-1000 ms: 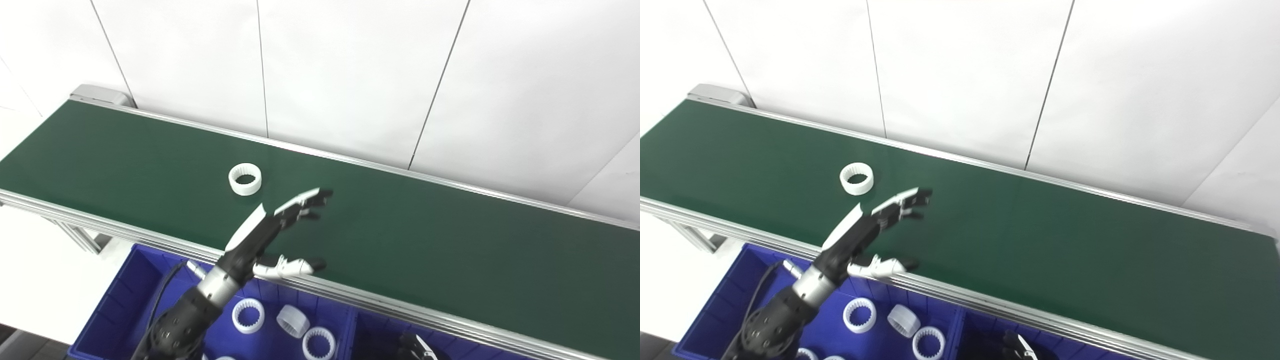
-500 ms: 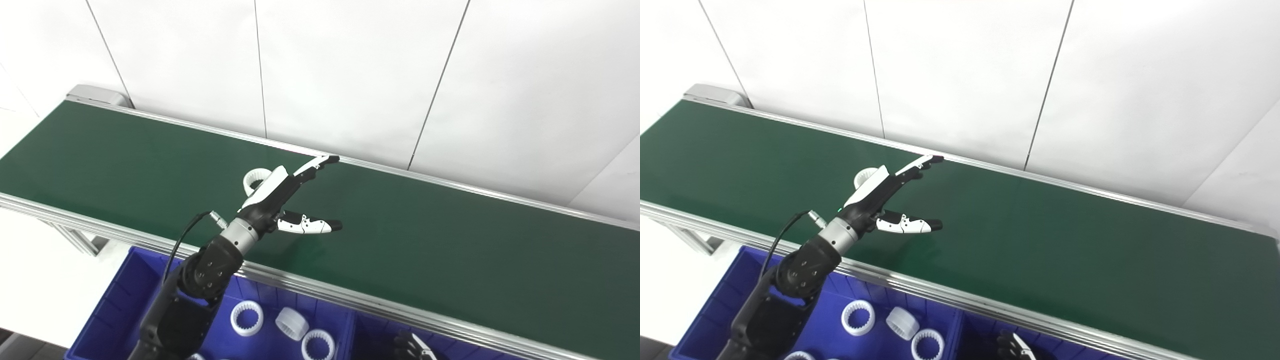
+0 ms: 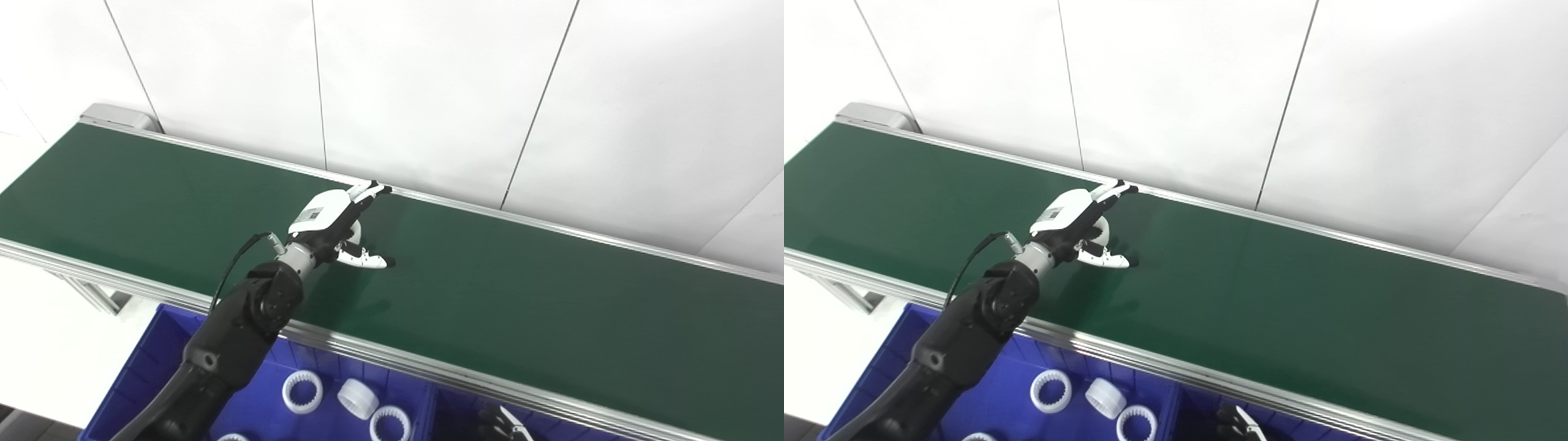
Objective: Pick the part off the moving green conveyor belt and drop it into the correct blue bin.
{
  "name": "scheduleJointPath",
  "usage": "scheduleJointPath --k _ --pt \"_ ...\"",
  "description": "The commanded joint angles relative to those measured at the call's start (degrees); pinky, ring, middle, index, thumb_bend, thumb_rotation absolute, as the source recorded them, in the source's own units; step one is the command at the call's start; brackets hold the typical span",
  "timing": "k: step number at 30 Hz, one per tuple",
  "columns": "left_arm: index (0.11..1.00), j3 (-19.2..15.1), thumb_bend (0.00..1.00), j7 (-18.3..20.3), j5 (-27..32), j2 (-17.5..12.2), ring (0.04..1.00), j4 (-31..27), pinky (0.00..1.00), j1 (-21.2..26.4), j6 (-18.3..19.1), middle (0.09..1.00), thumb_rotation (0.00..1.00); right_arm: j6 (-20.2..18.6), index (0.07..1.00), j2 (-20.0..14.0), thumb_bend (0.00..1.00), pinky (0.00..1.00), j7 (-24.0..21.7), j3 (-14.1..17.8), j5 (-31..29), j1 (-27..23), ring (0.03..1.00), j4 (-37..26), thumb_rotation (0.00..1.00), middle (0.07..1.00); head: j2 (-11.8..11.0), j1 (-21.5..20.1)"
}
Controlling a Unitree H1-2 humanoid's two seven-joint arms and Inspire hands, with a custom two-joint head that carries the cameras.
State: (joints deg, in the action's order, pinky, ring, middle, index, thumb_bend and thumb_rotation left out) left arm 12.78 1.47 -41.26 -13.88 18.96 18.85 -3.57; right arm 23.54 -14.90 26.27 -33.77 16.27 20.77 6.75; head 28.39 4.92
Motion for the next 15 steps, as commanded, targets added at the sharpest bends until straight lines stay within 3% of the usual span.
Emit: scheduleJointPath --k 1,15 --pt "0.921 0.7 0.79 -2.5 -1.7 -1.4 0.999 0.2 1.00 2.8 0.2 1.000 0.31 3.4 0.839 -0.2 0.80 0.61 1.3 -0.2 0.1 0.3 0.737 -1.8 0.36 0.801 0.1 0.0" --pt "0.899 5.2 0.78 -7.6 -4.7 -1.8 1.000 10.8 1.00 7.5 0.7 1.000 0.28 3.4 0.835 -0.2 0.81 0.60 2.0 -0.6 0.6 0.6 0.732 -2.3 0.37 0.795 0.6 -0.2"
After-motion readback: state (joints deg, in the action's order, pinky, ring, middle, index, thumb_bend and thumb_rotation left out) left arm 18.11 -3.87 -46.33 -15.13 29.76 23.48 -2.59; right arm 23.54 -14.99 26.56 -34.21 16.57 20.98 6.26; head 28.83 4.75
